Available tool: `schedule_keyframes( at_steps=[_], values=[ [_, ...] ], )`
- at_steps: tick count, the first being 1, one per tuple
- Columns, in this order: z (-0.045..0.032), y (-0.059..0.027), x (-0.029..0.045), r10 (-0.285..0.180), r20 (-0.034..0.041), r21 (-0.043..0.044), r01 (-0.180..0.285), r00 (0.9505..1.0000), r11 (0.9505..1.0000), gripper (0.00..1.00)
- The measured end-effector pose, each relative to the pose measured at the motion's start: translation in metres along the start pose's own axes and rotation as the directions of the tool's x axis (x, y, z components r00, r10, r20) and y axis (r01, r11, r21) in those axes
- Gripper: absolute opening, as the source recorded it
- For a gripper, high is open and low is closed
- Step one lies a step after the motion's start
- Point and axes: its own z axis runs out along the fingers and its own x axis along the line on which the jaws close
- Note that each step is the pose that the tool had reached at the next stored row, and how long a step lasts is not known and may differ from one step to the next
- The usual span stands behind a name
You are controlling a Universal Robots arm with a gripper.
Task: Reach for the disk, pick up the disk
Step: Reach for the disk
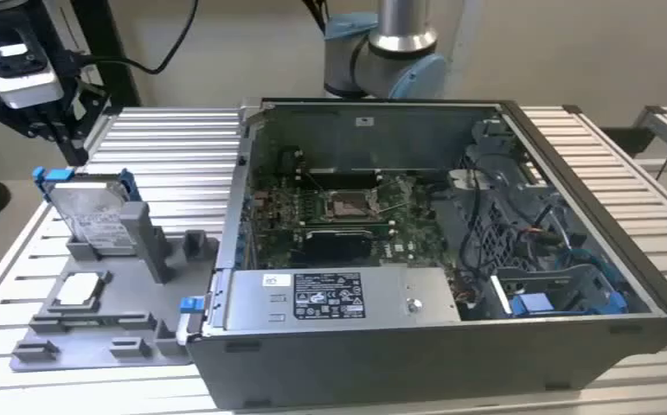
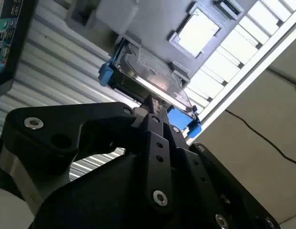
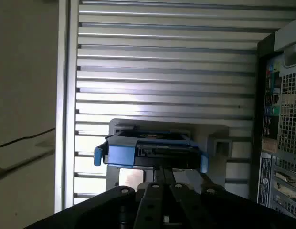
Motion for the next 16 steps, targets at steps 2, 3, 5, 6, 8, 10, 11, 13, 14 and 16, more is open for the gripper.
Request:
schedule_keyframes(
  at_steps=[2,3,5,6,8,10,11,13,14,16],
  values=[
    [0.0,0.0,0.0,0.0,-0.0001,0.0001,0.0,1.0,1.0,0.0],
    [0.0,0.0,0.0,0.0,-0.0001,0.0,0.0,1.0,1.0,0.0],
    [0.0,0.0,0.0,0.0,0.0,0.0,0.0,1.0,1.0,0.0],
    [0.0,0.0,0.0,0.0,-0.0001,0.0,0.0,1.0,1.0,0.0],
    [0.0,0.0,0.0,0.0,-0.0001,0.0,0.0,1.0,1.0,0.0],
    [0.0,0.0,0.0,0.0,-0.0001,0.0,0.0,1.0,1.0,0.0],
    [-0.0001,0.0,0.0001,0.0,-0.0001,0.0001,0.0,1.0,1.0,0.0],
    [-0.0001,0.0002,0.0018,0.0,-0.0002,0.0002,0.0,1.0,1.0,0.0],
    [0.0,0.0003,0.0028,0.0,0.0,0.0,0.0,1.0,1.0,0.0],
    [0.0,0.0007,0.0066,0.0,0.0,0.0,0.0,1.0,1.0,0.0]
  ],
)
